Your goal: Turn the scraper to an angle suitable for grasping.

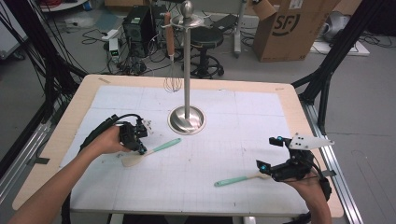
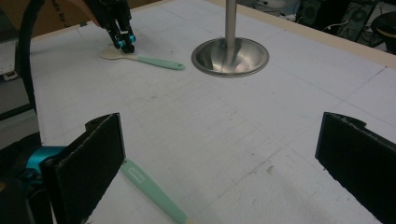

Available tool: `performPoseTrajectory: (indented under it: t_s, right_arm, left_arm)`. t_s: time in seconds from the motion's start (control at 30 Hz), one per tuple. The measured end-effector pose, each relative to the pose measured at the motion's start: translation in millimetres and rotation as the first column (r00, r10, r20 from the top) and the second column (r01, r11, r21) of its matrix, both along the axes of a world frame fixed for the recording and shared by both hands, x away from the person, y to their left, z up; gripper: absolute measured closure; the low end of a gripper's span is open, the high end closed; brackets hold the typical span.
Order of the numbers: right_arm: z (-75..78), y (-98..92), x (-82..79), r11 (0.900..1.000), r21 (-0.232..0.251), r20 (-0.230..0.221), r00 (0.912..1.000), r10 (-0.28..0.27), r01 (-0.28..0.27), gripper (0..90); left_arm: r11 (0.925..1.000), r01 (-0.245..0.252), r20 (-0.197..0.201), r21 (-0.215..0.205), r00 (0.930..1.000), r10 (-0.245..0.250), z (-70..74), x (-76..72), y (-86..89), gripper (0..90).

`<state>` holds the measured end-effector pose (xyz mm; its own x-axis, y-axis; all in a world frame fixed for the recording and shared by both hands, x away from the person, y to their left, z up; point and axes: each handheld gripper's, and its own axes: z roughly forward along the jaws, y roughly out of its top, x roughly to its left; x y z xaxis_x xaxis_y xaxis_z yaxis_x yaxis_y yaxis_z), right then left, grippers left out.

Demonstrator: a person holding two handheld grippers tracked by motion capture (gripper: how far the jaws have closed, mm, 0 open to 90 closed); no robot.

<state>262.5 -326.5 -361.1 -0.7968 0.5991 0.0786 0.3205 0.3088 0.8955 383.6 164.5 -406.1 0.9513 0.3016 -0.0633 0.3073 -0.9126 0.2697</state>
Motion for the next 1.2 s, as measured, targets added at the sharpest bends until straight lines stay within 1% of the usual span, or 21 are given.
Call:
performPoseTrajectory:
  t_s: [0.03,0.07,0.13,0.27,0.3,0.33,0.4,0.5,0.63,0.77,0.9,1.0,1.07,1.1,1.2]
  right_arm:
    - [0.1,-0.1,0.0,1.000,-0.002,0.004,1.0000,0.000,0.000,0.0]
    - [0.2,0.0,-0.1,1.000,-0.001,0.004,1.0000,0.000,0.000,0.0]
    - [0.4,0.1,0.0,1.000,-0.002,0.007,1.0000,0.000,0.000,0.0]
    - [0.9,1.2,-0.2,1.000,-0.001,0.003,1.0000,0.002,-0.002,0.0]
    - [0.8,1.3,0.1,1.000,-0.004,0.008,1.0000,0.004,-0.004,0.0]
    - [0.9,1.6,0.0,1.000,-0.004,0.006,1.0000,0.004,-0.004,0.0]
    - [0.8,1.7,0.2,1.000,-0.006,0.007,1.0000,0.004,-0.004,0.0]
    - [0.8,2.3,0.0,1.000,-0.004,0.000,1.0000,0.004,-0.004,0.0]
    - [0.3,2.9,0.5,1.000,-0.008,0.005,1.0000,0.006,-0.006,0.0]
    - [0.3,2.8,0.4,1.000,-0.007,0.005,1.0000,0.005,-0.005,0.0]
    - [0.6,2.7,-0.2,1.000,-0.004,-0.005,1.0000,0.003,-0.004,0.0]
    - [0.2,2.9,0.3,1.000,-0.008,0.002,1.0000,0.006,-0.006,0.0]
    - [0.2,3.0,0.4,1.000,-0.007,0.001,1.0000,0.005,-0.005,0.0]
    - [0.1,2.8,0.5,1.000,-0.007,0.002,1.0000,0.006,-0.006,0.0]
    - [0.2,2.2,0.9,1.000,-0.005,0.000,1.0000,0.004,-0.004,0.0]
  left_arm:
    - [0.9999,-0.010,-0.001,-0.007,0.9999,0.010,-0.4,-1.5,0.6,90.0]
    - [1.0000,-0.005,0.001,-0.002,1.0000,0.005,0.1,-1.8,1.8,90.0]
    - [0.9999,-0.015,-0.005,-0.009,0.9999,0.015,-0.5,-3.9,4.1,90.0]
    - [0.9999,-0.009,-0.001,0.006,1.0000,0.009,0.1,-5.2,10.0,90.0]
    - [0.9998,-0.021,-0.004,0.001,0.9998,0.021,-0.3,-6.3,11.1,90.0]
    - [0.9998,-0.017,0.003,0.009,0.9999,0.016,0.2,-6.5,12.5,90.0]
    - [0.9998,-0.018,0.002,0.005,0.9998,0.018,-0.1,-6.9,13.9,90.0]
    - [0.9996,-0.028,0.010,-0.003,0.9995,0.028,-0.2,-8.2,13.7,90.0]
    - [0.9999,-0.012,0.015,-0.006,0.9998,0.013,1.9,-7.3,11.9,90.0]
    - [0.9993,-0.030,0.019,-0.024,0.9994,0.031,1.6,-9.9,10.0,90.0]
    - [0.9995,-0.028,0.025,-0.014,0.9993,0.028,3.1,-9.4,10.4,90.0]
    - [0.9995,-0.025,0.027,-0.022,0.9993,0.026,3.6,-9.6,9.7,89.9]
    - [0.9989,-0.033,0.025,-0.034,0.9991,0.034,5.6,-10.8,9.6,89.8]
    - [0.9992,-0.025,0.028,-0.030,0.9993,0.026,7.6,-10.4,10.3,89.7]
    - [0.9987,-0.029,0.045,-0.043,0.9985,0.031,12.5,-10.6,11.5,86.5]
